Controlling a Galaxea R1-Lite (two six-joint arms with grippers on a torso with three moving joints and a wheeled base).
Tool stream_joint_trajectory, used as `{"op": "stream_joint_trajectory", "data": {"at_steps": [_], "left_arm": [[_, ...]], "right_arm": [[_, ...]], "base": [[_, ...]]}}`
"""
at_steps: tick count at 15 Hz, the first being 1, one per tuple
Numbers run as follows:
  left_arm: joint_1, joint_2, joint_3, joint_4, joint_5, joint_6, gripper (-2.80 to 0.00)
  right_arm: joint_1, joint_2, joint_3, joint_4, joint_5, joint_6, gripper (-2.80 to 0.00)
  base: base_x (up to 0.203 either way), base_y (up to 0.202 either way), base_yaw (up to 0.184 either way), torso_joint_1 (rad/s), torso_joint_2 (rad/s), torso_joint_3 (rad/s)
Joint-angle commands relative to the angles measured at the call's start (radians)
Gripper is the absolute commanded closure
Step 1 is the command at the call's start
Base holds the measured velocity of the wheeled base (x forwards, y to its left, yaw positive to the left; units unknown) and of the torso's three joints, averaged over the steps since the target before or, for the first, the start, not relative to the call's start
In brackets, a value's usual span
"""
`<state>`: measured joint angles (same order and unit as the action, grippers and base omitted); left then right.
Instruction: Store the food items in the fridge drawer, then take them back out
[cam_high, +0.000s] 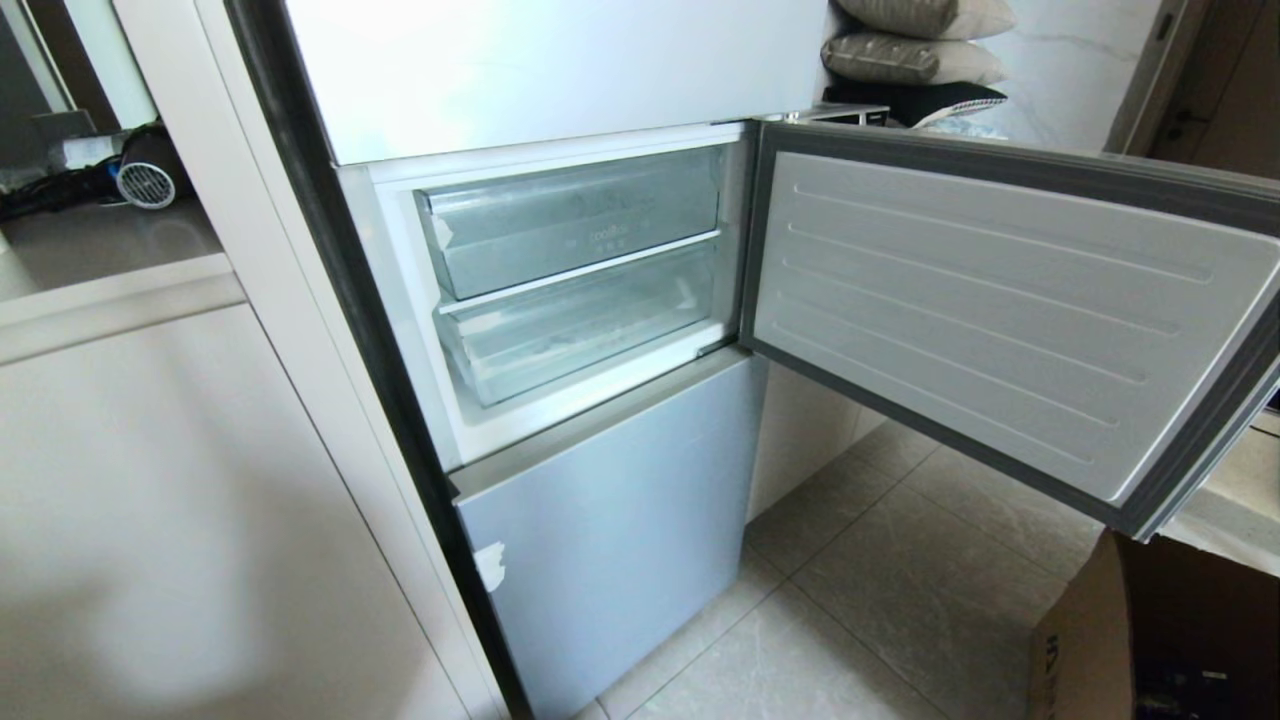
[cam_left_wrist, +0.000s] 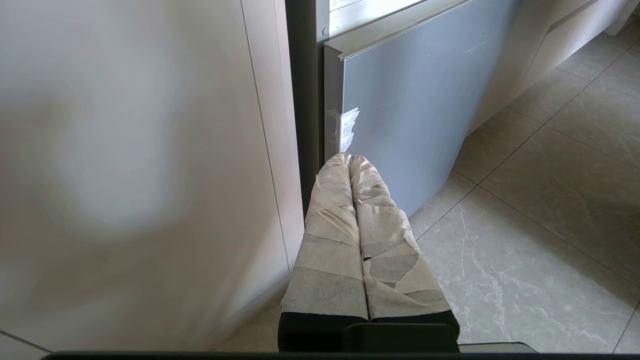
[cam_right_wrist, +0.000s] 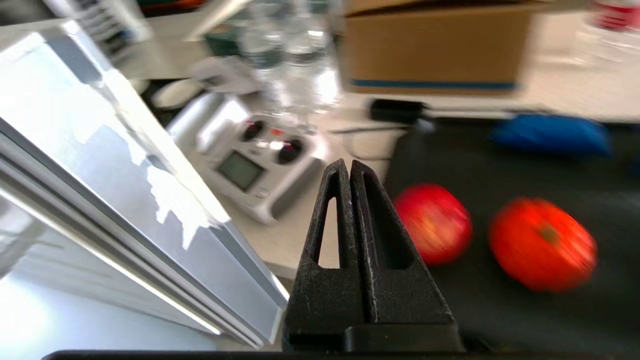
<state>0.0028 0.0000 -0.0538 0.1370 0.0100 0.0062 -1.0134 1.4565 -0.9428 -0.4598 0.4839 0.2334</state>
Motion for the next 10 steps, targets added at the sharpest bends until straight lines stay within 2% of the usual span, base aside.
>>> {"op": "stream_joint_trajectory", "data": {"at_steps": [1, 2, 3, 4, 7, 10], "left_arm": [[0.0, 0.002, 0.0, 0.001, 0.001, 0.0, 0.0], [0.0, 0.002, 0.0, 0.001, 0.001, 0.0, 0.0], [0.0, 0.002, 0.0, 0.001, 0.001, 0.0, 0.0], [0.0, 0.002, 0.0, 0.001, 0.001, 0.0, 0.0], [0.0, 0.002, 0.0, 0.001, 0.001, 0.0, 0.0], [0.0, 0.002, 0.0, 0.001, 0.001, 0.0, 0.0]], "right_arm": [[-0.002, 0.108, -0.045, -0.027, 0.149, 0.001, 0.0], [-0.001, 0.114, -0.05, -0.031, 0.236, 0.002, 0.0], [0.005, 0.126, -0.055, -0.032, 0.289, 0.002, 0.0], [0.029, 0.145, -0.069, -0.032, 0.299, 0.0, 0.0], [0.113, 0.208, -0.118, -0.033, 0.294, 0.001, 0.0], [0.165, 0.295, -0.184, -0.043, 0.212, -0.003, 0.0]], "base": [[0.0, 0.0, 0.0, 0.0, 0.0, 0.0], [0.0, 0.0, 0.0, 0.0, 0.0, 0.0], [0.0, 0.0, 0.0, 0.0, 0.0, 0.0], [0.0, 0.0, 0.0, 0.0, 0.0, 0.0], [0.0, 0.0, 0.0, 0.0, 0.0, 0.0], [0.0, 0.0, 0.0, 0.0, 0.0, 0.0]]}}
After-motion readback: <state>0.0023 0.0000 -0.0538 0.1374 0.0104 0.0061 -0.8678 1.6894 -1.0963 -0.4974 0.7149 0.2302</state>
